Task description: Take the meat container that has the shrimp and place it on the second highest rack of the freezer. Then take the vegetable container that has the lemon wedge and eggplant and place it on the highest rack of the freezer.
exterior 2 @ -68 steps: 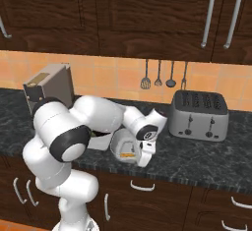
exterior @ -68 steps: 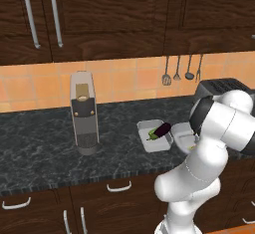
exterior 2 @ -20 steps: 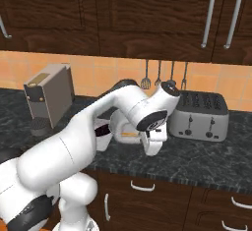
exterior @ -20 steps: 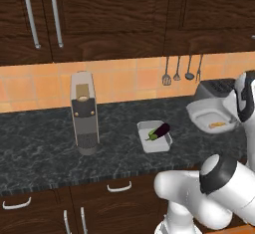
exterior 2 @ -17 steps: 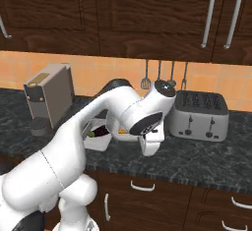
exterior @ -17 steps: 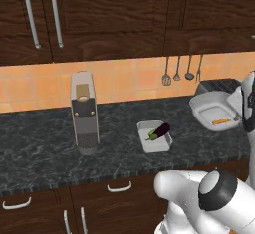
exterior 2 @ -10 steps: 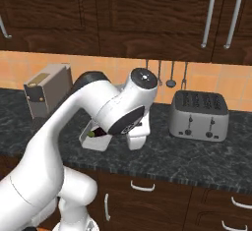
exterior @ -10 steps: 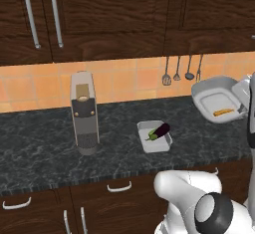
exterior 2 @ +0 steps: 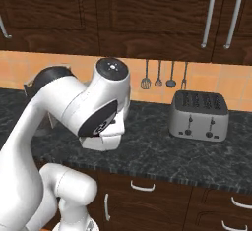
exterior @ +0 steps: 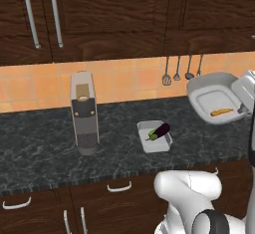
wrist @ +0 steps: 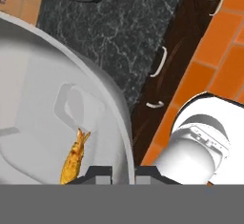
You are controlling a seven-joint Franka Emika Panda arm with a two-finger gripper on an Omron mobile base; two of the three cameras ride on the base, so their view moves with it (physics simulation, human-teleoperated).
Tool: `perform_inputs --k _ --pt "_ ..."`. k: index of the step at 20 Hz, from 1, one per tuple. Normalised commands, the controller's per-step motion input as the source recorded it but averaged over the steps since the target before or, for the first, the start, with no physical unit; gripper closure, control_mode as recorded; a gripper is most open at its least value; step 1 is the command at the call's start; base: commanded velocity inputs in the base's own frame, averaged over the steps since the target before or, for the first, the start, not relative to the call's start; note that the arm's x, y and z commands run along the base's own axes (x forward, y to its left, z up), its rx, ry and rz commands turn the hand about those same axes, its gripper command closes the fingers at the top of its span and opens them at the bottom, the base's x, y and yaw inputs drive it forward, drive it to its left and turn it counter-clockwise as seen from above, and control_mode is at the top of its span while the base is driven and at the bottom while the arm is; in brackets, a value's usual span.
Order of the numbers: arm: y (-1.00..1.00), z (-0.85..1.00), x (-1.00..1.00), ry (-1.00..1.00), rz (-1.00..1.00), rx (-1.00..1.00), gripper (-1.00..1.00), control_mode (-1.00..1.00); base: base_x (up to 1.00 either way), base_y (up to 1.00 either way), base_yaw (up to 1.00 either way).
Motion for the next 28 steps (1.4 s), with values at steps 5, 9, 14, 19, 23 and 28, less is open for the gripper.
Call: perform_inputs --k 5,9,14,19,23,28 --pt "0.06 -0.04 -0.31 0.01 0.00 0.00 1.00 1.00 -0.20 0.01 0.00" --pt "0.00 0.00 0.00 0.00 0.00 0.00 1.00 1.00 -0.87 0.03 -0.32" --pt "0.00 0.00 0.00 0.00 0.00 0.00 1.00 1.00 -0.26 0.01 -0.56" --pt "0.00 0.00 0.00 0.00 0.00 0.00 1.00 1.00 -0.05 0.00 -0.66" --pt "0.00 0.00 0.00 0.00 0.00 0.00 1.00 1.00 -0.16 -0.04 -0.66" --pt "0.00 0.00 0.00 0.00 0.00 0.00 1.00 1.00 -0.10 -0.20 -0.70"
